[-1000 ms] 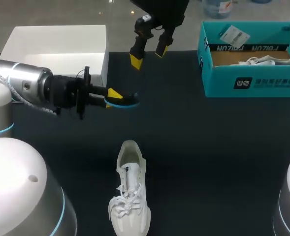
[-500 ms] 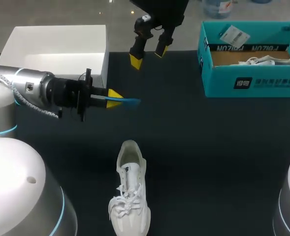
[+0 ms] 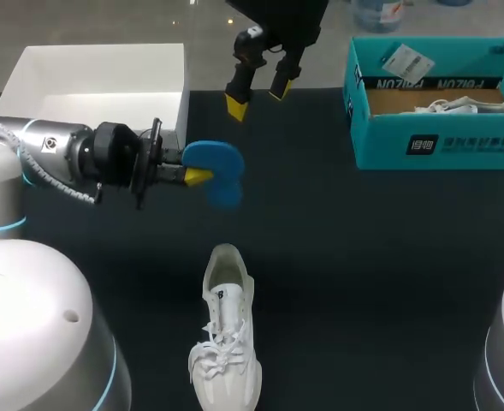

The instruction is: Take the shoe out of the shoebox, open the shoe tongue, remove and reinsert the insole, then place the shoe into the shoebox

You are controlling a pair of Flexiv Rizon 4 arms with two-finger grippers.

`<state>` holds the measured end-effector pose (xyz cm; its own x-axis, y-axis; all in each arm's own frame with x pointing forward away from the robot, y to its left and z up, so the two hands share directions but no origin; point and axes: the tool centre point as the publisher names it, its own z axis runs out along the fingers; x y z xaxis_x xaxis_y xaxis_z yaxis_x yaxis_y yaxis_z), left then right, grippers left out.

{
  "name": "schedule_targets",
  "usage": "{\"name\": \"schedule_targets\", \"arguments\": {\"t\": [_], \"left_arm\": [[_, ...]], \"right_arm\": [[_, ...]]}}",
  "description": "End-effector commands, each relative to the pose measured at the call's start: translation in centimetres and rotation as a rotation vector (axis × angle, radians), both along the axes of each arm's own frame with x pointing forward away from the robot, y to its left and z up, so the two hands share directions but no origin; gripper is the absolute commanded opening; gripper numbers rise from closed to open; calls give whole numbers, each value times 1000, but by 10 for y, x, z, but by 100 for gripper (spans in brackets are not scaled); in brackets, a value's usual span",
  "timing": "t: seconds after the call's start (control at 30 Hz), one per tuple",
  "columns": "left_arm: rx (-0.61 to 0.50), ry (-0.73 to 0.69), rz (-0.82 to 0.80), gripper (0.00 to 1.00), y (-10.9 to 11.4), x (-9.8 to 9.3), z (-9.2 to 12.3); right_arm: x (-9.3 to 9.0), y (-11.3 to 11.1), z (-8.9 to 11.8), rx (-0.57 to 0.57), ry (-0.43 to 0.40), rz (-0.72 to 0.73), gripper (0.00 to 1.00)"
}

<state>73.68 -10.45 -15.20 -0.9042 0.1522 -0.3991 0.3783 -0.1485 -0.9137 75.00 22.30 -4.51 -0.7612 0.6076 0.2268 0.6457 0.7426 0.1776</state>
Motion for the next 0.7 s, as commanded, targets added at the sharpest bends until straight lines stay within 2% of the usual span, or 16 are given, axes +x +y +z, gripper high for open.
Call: {"name": "schedule_targets", "arguments": {"t": [0.03,0.3,0.47,0.7], "left_arm": [[24,60,16,0,1,-4,1],[62,249,-7,0,-1,-2,6],[33,396,-43,0,-1,5,6],[42,403,-47,0,-2,6,4]], "right_arm": [[0,1,0,-2,0,-1,100],[0,1,0,-2,0,-1,100],[0,1,0,-2,0,-1,100],[0,1,0,-2,0,-1,100]]}}
